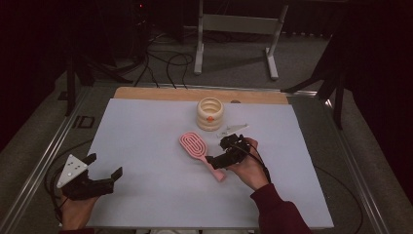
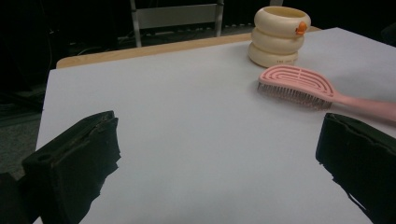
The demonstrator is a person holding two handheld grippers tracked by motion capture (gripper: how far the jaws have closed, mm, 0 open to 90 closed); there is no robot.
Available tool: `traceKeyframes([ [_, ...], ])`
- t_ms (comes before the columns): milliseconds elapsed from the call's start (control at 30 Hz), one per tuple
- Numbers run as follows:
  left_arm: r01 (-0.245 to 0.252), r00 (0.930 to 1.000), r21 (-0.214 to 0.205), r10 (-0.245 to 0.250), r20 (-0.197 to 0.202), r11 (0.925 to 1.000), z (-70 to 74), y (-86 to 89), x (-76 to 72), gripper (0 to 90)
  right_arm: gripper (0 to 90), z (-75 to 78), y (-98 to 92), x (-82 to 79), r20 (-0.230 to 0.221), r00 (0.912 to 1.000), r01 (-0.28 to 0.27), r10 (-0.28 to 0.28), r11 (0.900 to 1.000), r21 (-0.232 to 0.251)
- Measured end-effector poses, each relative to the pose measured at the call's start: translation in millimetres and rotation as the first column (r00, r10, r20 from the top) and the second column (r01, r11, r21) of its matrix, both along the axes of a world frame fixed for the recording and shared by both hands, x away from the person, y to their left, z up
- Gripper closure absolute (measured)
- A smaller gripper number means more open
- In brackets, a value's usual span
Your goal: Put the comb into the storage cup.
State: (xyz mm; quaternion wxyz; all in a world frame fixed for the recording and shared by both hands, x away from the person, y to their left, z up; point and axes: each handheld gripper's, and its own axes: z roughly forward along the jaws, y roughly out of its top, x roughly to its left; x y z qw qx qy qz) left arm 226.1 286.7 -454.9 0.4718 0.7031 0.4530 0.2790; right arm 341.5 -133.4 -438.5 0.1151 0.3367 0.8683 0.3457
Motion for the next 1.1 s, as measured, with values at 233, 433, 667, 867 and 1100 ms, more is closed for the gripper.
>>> traceKeyframes([
  [233,-0.001,1.0,-0.003,0.001,-0.001,1.0,0.0,0.4,0.0,0.1,7.9,-2.0,6.8,4.5,-0.023,0.9997,-0.004,0.004,0.9999,-0.014],
  [433,0.0,0.9999,-0.005,0.0,-0.011,1.0,-1.6,-0.1,0.9,0.1,7.9,-4.7,10.5,8.8,-0.052,0.9986,-0.003,0.002,0.9997,-0.022],
  [667,0.0,0.9999,-0.005,0.0,-0.011,1.0,-1.8,-0.2,0.9,0.1,8.3,-12.4,15.9,15.2,-0.113,0.9935,0.008,-0.012,0.9994,-0.035],
  [867,0.001,0.9999,-0.003,-0.001,-0.012,1.0,-2.5,-0.4,1.4,0.1,8.8,-18.1,19.5,19.7,-0.126,0.9919,0.005,-0.013,0.9977,-0.068],
  [1100,0.002,0.9999,-0.006,-0.002,-0.015,1.0,-3.1,-0.4,1.7,0.1,10.2,-24.0,25.5,22.4,-0.147,0.989,-0.003,-0.013,0.9946,-0.103],
])
